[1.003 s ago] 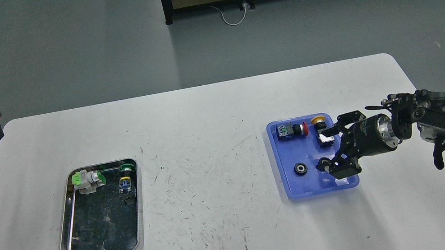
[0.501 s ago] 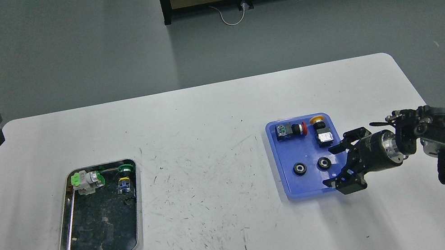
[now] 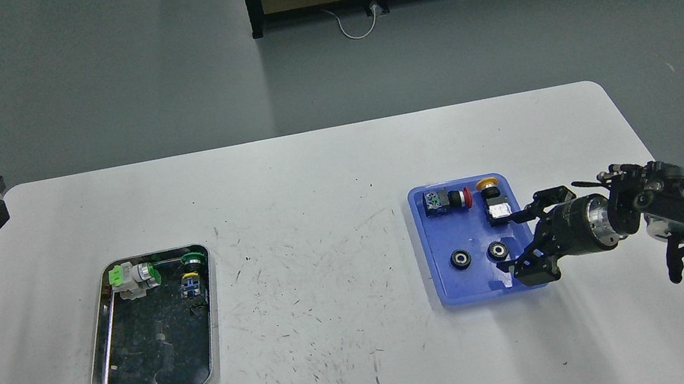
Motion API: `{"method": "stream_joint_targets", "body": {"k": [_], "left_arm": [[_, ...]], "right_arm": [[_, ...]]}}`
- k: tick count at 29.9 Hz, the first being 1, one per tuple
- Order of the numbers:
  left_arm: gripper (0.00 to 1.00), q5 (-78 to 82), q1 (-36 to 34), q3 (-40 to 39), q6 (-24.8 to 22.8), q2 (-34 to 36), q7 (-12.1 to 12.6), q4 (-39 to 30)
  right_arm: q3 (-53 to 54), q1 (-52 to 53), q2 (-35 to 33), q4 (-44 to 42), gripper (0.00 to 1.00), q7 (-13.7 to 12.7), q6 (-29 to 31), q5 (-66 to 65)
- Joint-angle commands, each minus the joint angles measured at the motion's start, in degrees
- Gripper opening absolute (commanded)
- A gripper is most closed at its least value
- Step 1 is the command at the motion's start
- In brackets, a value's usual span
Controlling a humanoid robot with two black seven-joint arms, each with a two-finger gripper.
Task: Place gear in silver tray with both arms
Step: 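Lower the right gripper onto a black gear in the blue tray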
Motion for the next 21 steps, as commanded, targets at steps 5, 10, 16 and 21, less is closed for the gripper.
{"method": "stream_joint_targets", "body": {"k": [5,10,16,21], "left_arm": [[0.99,0.00,0.05,0.35,0.00,0.00,-0.02,0.00],[0.99,0.00,0.05,0.52,0.00,0.09,-0.02,0.08],[0.99,0.00,0.05,0.61,0.00,0.09,-0.02,0.08],[0.99,0.00,0.14,0.70,0.00,0.09,-0.11,0.08]], "right_arm": [[0.03,-0.43,2.28,-0.33,0.96,0.05,-0.46,0.36],[-0.15,-0.78,3.16,-0.33,0.95,-0.13,-0.46,0.27],[-0.15,-0.78,3.25,-0.42,0.92,-0.13,-0.37,0.27],[0.03,-0.52,3.25,-1.73,0.86,-0.13,-0.37,0.27]]}}
